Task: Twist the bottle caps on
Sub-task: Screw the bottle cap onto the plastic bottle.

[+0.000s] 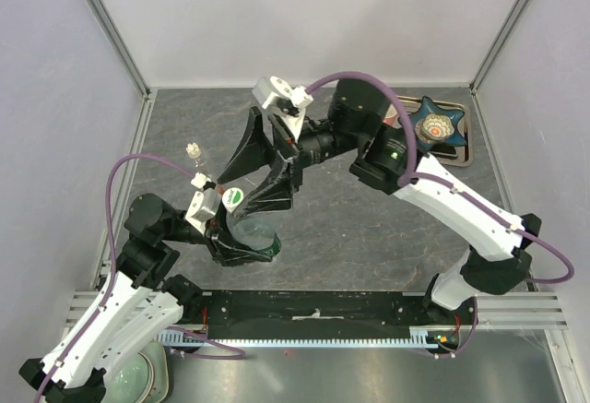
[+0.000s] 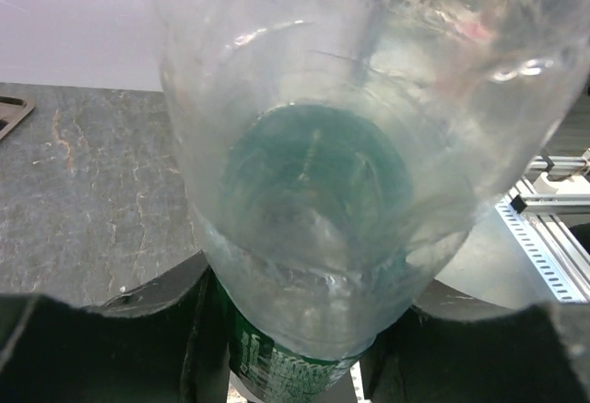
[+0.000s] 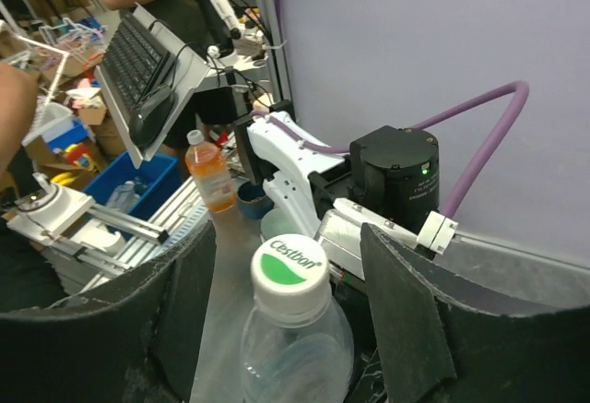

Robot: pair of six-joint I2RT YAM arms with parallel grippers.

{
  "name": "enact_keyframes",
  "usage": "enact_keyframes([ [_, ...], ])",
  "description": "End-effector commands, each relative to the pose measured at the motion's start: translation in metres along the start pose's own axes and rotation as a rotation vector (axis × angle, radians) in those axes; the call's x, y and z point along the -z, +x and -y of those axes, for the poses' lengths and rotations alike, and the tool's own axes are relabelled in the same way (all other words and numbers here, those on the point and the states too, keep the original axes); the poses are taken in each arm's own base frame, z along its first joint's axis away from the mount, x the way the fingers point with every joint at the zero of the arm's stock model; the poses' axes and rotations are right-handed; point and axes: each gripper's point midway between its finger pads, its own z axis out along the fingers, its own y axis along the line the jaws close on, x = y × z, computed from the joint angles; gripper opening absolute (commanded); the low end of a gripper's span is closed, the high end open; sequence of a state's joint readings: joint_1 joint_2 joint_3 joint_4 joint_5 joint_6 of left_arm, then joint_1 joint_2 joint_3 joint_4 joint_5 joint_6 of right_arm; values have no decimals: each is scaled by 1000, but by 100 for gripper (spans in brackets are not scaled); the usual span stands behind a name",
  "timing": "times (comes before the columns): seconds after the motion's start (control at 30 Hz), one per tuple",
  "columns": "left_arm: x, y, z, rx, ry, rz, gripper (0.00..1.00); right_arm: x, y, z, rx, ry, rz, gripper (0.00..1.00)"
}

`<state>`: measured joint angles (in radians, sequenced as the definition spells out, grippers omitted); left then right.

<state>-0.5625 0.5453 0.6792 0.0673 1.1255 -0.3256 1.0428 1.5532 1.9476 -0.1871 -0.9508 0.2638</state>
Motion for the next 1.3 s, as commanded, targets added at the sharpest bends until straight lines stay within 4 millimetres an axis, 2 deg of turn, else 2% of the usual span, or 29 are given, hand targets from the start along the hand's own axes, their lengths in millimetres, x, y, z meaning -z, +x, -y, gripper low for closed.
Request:
enact_keyframes([
  [0.0, 1, -5, 11, -8, 51, 4, 2, 1, -25, -29, 44, -158, 43, 69],
  [0.17, 0, -7, 10, -9, 42, 10, 2, -4, -14, -24, -8, -193, 20, 60],
  [0.3, 1, -8, 9, -13, 34, 14, 2, -5, -10, -23, -26, -207, 23, 43],
  [0.4, 1, -9, 8, -13, 23, 19, 2, -6, -5, -21, -41, -210, 15, 38],
  [0.47, 0, -10, 7, -13, 20, 21, 2, -5, -2, -19, -50, -207, 11, 38],
  [0.7, 0, -14, 5, -15, 2, 29, 2, -1, 1, -15, -47, -179, 13, 49],
  [0.83, 0, -15, 3, -17, -10, 33, 2, -1, -2, -17, -37, -176, 21, 50],
  [0.97, 0, -16, 0, -14, -24, 39, 2, 1, -4, -13, -34, -159, 28, 35],
  [1.1, 0, -17, -2, -9, -41, 45, 2, 3, 0, -8, -44, -137, 28, 24],
  [1.2, 1, -18, -9, -9, -84, 49, 2, 9, 7, 9, -73, -32, 18, 17],
  [1.23, 1, -20, -12, -29, -103, 52, 2, 13, 11, 21, -1, 30, 2, 15],
  [1.27, 3, -22, -21, -33, -153, 61, 2, 19, 30, 33, -63, 117, -61, 11],
])
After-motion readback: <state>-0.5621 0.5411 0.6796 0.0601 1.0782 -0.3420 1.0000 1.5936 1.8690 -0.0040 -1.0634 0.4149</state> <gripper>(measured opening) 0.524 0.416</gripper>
